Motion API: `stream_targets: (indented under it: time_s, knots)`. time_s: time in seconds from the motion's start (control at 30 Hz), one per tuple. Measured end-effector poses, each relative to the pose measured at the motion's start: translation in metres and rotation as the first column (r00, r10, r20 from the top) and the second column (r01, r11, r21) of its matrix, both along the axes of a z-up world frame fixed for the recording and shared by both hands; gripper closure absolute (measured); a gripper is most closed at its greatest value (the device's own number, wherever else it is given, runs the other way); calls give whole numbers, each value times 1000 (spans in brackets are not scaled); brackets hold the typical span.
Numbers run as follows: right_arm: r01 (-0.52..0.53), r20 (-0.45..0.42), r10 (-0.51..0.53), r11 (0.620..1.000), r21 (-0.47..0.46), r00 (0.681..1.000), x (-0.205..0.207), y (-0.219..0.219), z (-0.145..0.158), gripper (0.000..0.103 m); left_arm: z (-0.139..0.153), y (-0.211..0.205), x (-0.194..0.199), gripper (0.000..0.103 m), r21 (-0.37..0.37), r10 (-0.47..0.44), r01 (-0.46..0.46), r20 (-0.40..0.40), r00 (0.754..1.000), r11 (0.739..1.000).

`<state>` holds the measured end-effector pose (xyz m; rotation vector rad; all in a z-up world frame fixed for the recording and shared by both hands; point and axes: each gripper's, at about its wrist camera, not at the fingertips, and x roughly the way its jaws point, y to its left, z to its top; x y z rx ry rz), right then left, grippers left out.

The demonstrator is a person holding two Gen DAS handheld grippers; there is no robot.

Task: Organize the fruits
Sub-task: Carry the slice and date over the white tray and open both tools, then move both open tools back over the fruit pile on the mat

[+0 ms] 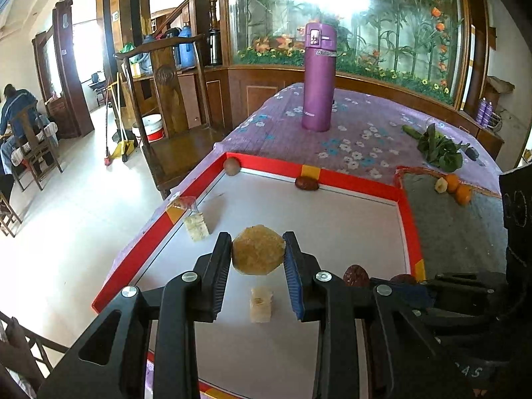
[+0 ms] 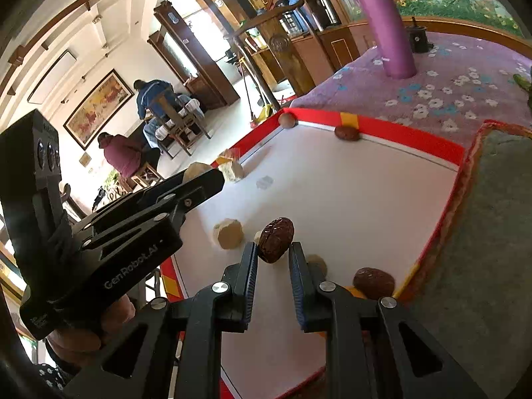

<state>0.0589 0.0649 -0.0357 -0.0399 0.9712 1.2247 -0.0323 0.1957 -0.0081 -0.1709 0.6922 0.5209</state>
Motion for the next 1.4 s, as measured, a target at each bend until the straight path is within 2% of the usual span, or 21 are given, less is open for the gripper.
stream_targets:
  time_s: [0.37,0.47,0.53,0.6,0.7,0.87,1.03,1.1,1.2,1.3,1.4]
  knots:
    - [-17,71,21,998,-62,997,-12,12,-5,85,-13,6,4,74,2,29,-29,-51,998,1000]
    - [-28,79,34,997,-69,996,-16,12,-4,81,-14,7,4,74,9,46,-46,-61,997,999]
    - [-24,86,30,998,-66,996,-16,11,-2,81,-14,5,5,67,26,45,-43,-75,996,999]
    - [-23,64,26,998,-51,998,-11,7,2,79,-12,4,4,51,41,49,-47,-74,996,998]
    - [6,57,-5,1000,-11,998,-1,-4,13,71,-7,1,4,41,59,50,-46,-67,997,997]
    - [121,56,-124,991,59,991,35,-45,37,64,3,-10,10,38,87,24,-18,-63,998,996]
    - [311,32,-315,946,91,948,92,-112,47,57,18,-40,32,35,129,-66,74,-64,996,989]
    - [386,11,-389,916,106,921,117,-140,48,54,25,-56,45,29,145,-112,120,-65,992,982]
    - [480,-25,-481,869,117,877,162,-183,46,53,37,-82,70,28,149,-203,210,-62,977,966]
    - [540,-103,-531,835,108,841,208,-214,35,52,43,-111,101,27,142,-280,287,-64,958,947]
    - [583,-208,-549,794,174,810,241,-235,17,52,36,-142,136,26,145,-344,356,-101,934,923]
